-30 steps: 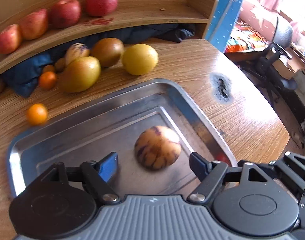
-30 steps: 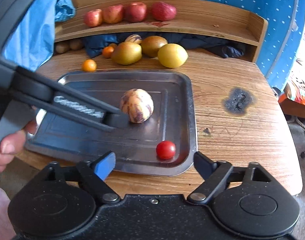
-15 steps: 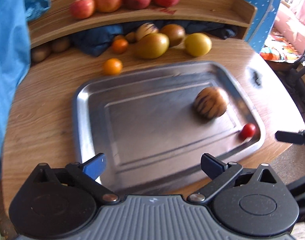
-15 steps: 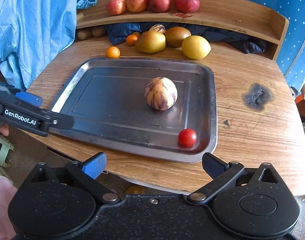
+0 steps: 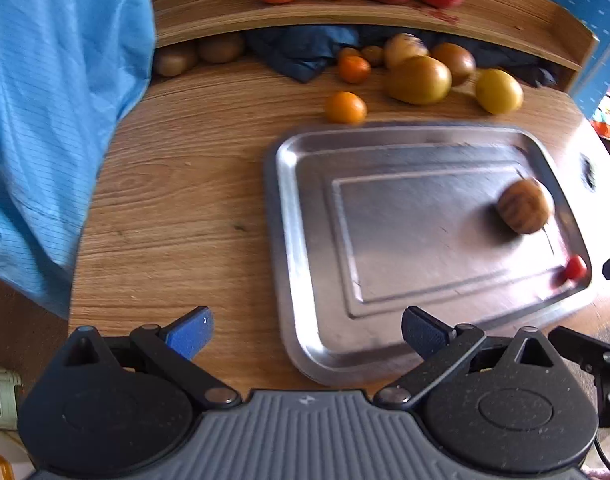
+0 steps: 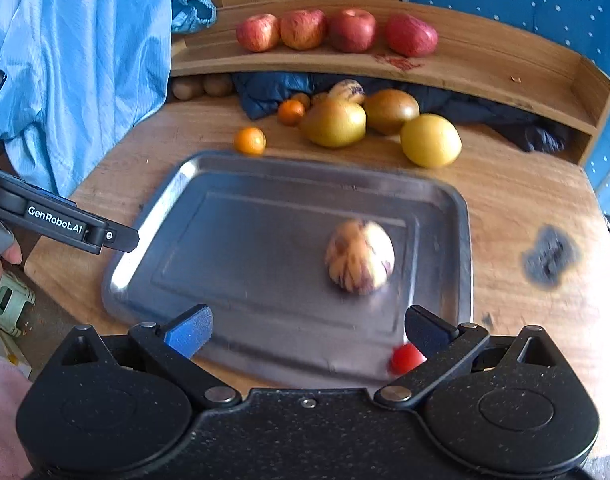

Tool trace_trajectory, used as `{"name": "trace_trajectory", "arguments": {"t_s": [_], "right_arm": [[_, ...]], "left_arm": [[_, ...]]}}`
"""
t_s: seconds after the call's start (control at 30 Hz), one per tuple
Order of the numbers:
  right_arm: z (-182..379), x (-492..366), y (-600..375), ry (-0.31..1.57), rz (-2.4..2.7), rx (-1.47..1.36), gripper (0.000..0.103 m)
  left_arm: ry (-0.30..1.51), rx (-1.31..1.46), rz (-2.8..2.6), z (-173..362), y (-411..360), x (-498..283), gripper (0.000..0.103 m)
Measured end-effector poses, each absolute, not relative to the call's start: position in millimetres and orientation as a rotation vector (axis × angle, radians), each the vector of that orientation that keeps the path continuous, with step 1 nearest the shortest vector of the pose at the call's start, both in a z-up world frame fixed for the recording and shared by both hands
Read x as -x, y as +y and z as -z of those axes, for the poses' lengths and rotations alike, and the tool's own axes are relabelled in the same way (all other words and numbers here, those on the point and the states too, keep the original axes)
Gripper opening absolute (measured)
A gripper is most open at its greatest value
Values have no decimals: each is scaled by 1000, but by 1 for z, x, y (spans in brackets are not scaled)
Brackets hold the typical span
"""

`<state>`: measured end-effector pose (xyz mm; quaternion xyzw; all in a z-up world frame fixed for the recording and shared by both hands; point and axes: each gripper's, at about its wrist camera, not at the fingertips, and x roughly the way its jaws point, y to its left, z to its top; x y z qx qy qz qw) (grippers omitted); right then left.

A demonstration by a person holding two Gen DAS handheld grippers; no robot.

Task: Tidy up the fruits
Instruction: 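Open both tools to release pepino and tomato onto the tray, then grasp an orange with the left tool while the right tool grasps a yellow pear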

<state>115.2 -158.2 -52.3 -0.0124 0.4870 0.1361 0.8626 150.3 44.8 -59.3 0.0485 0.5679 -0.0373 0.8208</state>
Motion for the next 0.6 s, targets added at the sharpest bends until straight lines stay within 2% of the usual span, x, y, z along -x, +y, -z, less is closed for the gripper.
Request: {"name": "trace_trajectory", "arguments": {"t_s": [0.6], "right_arm": [[49, -213, -141, 919, -138, -40, 102]], "left_arm": [[1111, -177, 126, 49, 55, -243, 102]]}}
